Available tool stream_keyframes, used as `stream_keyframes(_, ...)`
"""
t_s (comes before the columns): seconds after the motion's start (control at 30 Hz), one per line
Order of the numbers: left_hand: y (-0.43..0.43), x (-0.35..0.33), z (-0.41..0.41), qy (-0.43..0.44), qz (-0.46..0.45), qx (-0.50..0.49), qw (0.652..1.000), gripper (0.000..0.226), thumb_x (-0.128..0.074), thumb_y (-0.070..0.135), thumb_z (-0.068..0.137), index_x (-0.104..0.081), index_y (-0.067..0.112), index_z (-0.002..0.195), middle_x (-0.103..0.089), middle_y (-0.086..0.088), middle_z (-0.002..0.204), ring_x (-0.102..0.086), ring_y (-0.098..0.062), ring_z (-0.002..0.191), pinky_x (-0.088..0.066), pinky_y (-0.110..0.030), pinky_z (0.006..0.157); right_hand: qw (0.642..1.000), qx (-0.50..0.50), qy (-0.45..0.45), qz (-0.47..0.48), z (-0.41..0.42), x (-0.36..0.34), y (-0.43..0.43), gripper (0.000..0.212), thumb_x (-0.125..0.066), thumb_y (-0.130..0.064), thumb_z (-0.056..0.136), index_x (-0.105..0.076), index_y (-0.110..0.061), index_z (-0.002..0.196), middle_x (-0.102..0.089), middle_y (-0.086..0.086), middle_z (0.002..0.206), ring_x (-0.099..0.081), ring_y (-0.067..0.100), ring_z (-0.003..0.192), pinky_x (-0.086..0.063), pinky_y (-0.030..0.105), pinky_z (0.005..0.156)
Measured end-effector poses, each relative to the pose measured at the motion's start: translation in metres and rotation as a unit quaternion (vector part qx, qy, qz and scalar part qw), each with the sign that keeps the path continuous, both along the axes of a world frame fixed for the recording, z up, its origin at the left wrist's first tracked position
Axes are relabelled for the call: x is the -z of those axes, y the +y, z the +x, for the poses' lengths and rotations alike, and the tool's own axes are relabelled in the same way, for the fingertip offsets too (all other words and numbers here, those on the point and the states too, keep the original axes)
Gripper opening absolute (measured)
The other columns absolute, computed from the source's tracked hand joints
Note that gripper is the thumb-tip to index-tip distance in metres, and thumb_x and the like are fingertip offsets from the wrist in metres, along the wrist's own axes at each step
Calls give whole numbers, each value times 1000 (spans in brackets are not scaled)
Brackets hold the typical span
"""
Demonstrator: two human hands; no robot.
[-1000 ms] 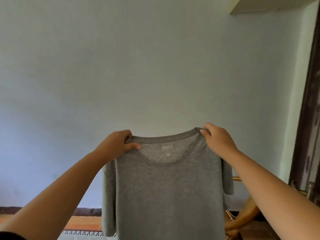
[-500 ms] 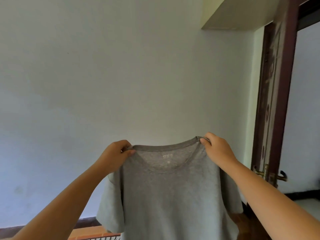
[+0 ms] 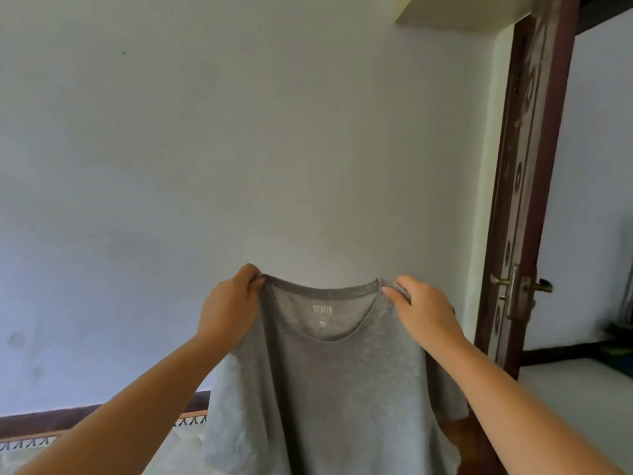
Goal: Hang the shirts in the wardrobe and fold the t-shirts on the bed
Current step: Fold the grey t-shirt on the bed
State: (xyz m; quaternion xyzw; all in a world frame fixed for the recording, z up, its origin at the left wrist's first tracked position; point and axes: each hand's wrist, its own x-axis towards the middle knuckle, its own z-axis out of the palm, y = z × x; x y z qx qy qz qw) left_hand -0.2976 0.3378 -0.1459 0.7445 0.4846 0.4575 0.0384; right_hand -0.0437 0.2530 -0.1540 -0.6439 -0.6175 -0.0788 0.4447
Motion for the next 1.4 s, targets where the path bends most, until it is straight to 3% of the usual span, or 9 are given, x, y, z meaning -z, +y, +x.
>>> stream_keyframes(0.23, -45, 68, -37, -26, 4, 96, 995, 18, -38, 23, 101, -49, 11, 92, -58, -13, 74, -55, -34, 70, -44, -40, 64, 994, 20, 60, 92, -87, 72, -46, 44, -52, -21, 95, -28, -15, 59, -27, -4, 52, -26, 10, 49, -27, 20, 49)
stream_keyframes(0.43, -85, 73, -91, -95, 16, 147, 984, 17, -41, 19, 100, -49, 10, 87, -48, 1, 63, -44, -13, 58, -32, -29, 53, 986, 76, 40, 140, -156, 81, -103, 42, -53, -21, 94, -31, -13, 59, -29, -1, 53, -30, 14, 52, -23, 29, 53)
stream_keyframes(0.6, -123, 50, -130, -82, 42, 158, 983, 21, -45, 20, 98, -51, 8, 82, -44, 2, 56, -39, -13, 50, -28, -25, 48, 985, 85, 27, 146, -190, 64, -133, 42, -53, -27, 94, -36, -14, 59, -34, 0, 53, -36, 18, 53, -31, 36, 61)
stream_keyframes(0.87, -189, 29, -202, -37, 152, 74, 985, 23, -46, 25, 98, -58, 7, 90, -49, 0, 56, -47, -20, 55, -37, -30, 52, 980, -25, -26, 195, -252, 33, -180, 40, -57, -21, 92, -44, 3, 63, -33, 0, 51, -32, 13, 50, -24, 23, 49)
stream_keyframes(1.03, -225, 26, -264, 3, 208, 17, 978, 20, -47, 27, 97, -60, 11, 95, -53, 1, 63, -53, -26, 66, -40, -31, 58, 970, -95, -48, 219, -300, 18, -198, 39, -60, -21, 91, -46, 0, 61, -36, -2, 51, -33, 12, 49, -29, 18, 51)
stream_keyframes(1.17, -244, 19, -313, -31, 243, -28, 969, 17, -49, 25, 96, -60, 13, 94, -53, 2, 61, -54, -28, 66, -38, -32, 60, 950, -156, -37, 267, -335, 10, -206, 40, -62, -19, 90, -42, -9, 57, -33, -6, 49, -38, 8, 53, -29, 15, 49)
stream_keyframes(1.27, -255, 11, -341, -83, 267, -34, 959, 12, -50, 22, 96, -58, 16, 89, -54, 6, 61, -54, -17, 63, -39, -31, 58, 932, -184, -18, 311, -352, 7, -210, 42, -59, -29, 88, -46, 0, 60, -40, 5, 51, -40, 17, 55, -29, 18, 50)
stream_keyframes(1.33, -261, 5, -357, -121, 292, -21, 949, 11, -51, 19, 95, -56, 20, 85, -56, 9, 63, -53, -2, 60, -37, -16, 57, 923, -197, 5, 331, -358, 6, -209, 43, -55, -32, 86, -50, 4, 64, -46, 14, 54, -42, 22, 57, -30, 19, 49)
stream_keyframes(1.4, -260, -2, -375, -147, 292, 13, 945, 17, -53, 16, 94, -56, 23, 79, -54, 6, 59, -47, -1, 54, -34, -11, 54, 921, -206, 28, 328, -362, 9, -202, 44, -57, -32, 86, -51, 7, 64, -47, 17, 55, -42, 21, 57, -30, 18, 48)
